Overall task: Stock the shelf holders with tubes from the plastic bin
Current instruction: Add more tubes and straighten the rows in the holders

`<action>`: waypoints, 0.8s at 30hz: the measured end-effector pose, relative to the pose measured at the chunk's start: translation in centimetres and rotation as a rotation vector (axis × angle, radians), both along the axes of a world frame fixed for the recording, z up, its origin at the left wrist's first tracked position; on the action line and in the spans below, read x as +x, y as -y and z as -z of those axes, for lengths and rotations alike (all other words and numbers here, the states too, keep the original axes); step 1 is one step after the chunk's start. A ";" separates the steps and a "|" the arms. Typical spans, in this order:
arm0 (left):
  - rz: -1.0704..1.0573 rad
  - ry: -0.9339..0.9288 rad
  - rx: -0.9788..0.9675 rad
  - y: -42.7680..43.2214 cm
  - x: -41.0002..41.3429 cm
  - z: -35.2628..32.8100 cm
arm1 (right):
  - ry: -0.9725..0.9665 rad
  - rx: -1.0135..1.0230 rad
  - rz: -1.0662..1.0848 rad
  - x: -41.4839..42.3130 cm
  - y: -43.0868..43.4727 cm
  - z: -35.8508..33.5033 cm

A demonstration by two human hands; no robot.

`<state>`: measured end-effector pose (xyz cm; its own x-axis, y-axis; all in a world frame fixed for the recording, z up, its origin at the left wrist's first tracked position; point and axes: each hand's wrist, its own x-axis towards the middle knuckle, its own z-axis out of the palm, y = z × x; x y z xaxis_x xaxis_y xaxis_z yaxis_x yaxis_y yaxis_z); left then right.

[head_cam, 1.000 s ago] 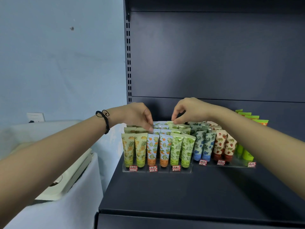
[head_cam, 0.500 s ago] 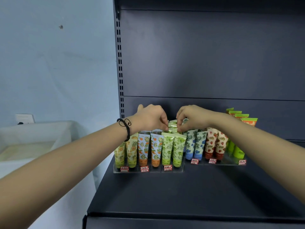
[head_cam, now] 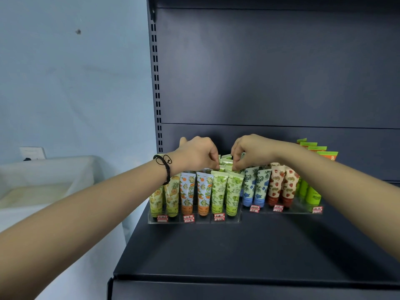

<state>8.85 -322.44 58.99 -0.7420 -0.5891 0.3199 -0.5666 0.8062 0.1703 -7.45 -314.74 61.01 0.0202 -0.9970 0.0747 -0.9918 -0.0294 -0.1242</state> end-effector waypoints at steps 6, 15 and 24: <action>0.043 -0.090 0.018 -0.4 0.8 -0.9 | 0.086 -0.126 -0.036 0.9 -1.7 -1.2; 0.147 0.048 -0.032 -1.4 2.2 -0.4 | -0.014 -0.069 -0.076 1.4 -3.6 0.3; 0.133 0.053 -0.022 -1.2 2.0 0.1 | -0.008 -0.069 -0.087 1.4 -3.3 0.4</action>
